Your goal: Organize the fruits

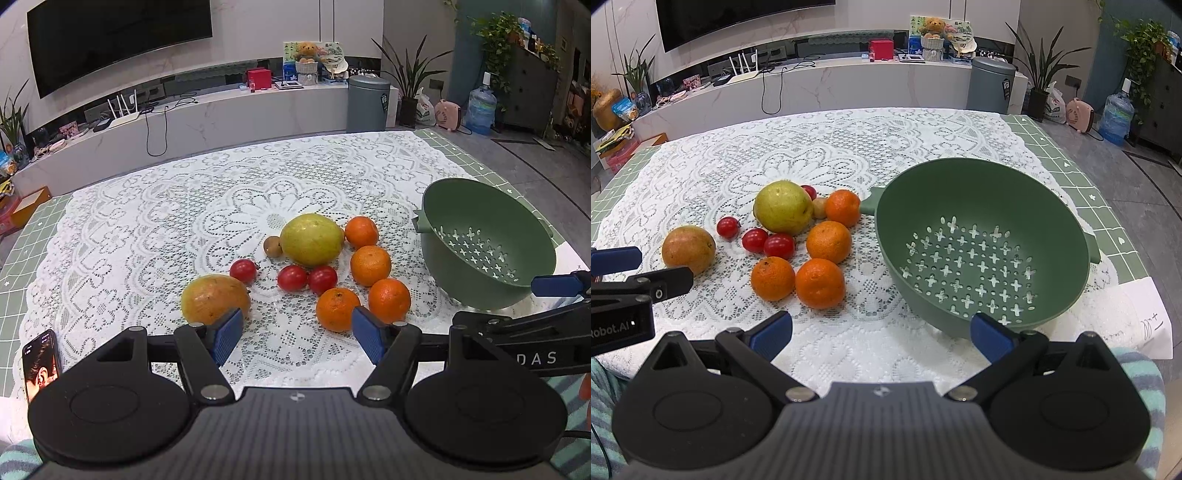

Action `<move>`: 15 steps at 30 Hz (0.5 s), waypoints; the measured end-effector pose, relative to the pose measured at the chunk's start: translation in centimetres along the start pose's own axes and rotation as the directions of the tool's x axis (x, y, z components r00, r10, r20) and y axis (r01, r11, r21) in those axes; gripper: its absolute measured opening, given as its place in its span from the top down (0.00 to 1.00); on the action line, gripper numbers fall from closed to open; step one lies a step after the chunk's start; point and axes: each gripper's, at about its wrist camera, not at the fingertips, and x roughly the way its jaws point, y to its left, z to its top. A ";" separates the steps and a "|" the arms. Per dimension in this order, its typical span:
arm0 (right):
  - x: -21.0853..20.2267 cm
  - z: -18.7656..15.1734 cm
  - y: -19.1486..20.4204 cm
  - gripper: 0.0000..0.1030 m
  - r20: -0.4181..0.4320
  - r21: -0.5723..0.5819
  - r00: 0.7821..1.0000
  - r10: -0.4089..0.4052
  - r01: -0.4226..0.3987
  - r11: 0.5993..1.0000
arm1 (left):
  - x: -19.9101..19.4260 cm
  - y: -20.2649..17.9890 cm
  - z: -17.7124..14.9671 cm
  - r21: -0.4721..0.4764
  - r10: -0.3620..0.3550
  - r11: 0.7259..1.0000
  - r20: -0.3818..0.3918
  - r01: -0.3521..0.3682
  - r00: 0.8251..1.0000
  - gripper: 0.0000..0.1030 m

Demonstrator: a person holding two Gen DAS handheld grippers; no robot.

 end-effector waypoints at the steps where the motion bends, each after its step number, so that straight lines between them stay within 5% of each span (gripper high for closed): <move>1: 0.0 0.0 0.0 0.04 -0.001 -0.001 1.000 0.000 0.000 1.000 | 0.0 0.0 0.0 0.000 0.001 1.000 -0.001 -0.001 1.000 0.23; 15: 0.2 0.1 0.2 0.04 -0.010 0.000 1.000 0.006 -0.006 1.000 | 0.0 -0.2 0.0 0.002 -0.004 1.000 -0.004 0.004 1.000 0.23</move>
